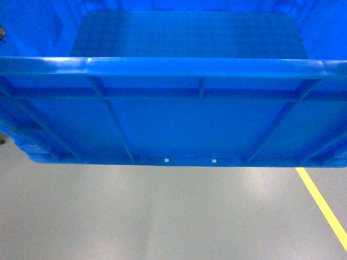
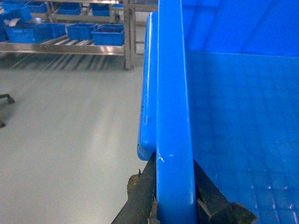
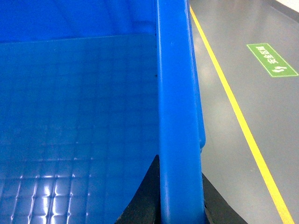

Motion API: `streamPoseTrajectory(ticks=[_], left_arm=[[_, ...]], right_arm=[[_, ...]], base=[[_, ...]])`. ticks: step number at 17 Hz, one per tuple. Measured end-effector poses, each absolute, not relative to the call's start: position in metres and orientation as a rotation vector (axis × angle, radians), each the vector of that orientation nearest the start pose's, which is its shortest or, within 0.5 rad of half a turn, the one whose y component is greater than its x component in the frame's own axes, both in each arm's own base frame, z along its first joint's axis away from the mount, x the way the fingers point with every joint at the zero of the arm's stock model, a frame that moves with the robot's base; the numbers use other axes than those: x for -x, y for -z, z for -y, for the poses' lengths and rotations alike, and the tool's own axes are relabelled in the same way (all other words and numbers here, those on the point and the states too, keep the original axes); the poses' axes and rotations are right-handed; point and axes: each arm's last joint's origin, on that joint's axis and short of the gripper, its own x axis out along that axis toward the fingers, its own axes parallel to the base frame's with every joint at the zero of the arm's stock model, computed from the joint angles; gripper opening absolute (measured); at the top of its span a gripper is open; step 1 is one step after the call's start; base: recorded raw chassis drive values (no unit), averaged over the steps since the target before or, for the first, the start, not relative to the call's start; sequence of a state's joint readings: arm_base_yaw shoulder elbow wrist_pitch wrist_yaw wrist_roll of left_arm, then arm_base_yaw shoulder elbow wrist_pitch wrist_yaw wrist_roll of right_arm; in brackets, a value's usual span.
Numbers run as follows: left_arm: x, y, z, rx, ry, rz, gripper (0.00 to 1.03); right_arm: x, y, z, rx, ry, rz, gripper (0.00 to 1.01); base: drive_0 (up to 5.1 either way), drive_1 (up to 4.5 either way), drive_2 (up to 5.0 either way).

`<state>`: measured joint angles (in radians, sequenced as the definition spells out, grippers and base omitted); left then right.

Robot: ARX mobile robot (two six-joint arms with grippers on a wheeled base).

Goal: Place box next to blue box on left shelf

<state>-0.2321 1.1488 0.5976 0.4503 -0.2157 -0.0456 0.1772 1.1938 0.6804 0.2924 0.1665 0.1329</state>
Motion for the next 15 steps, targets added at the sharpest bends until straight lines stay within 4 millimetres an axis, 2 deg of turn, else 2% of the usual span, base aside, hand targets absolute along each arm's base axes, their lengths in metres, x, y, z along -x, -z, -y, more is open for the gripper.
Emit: streamPoseTrajectory(ticks=[4,15], left_arm=[[-0.2419,-0.2582,0.0516,0.024,0.019,-0.093,0.09],[-0.2419,-0.2573,0.0513,0.023,0.019,-0.099,0.09]], right_arm=[[-0.2553,-0.2609,-0.0406,-0.093,0.008,-0.208,0.08],[-0.2555,-0.2597,-0.0406,-0.092,0.008,-0.217,0.08]], base=[[-1.5,-1.53,-1.5],[0.2,4.4,-4.1]])
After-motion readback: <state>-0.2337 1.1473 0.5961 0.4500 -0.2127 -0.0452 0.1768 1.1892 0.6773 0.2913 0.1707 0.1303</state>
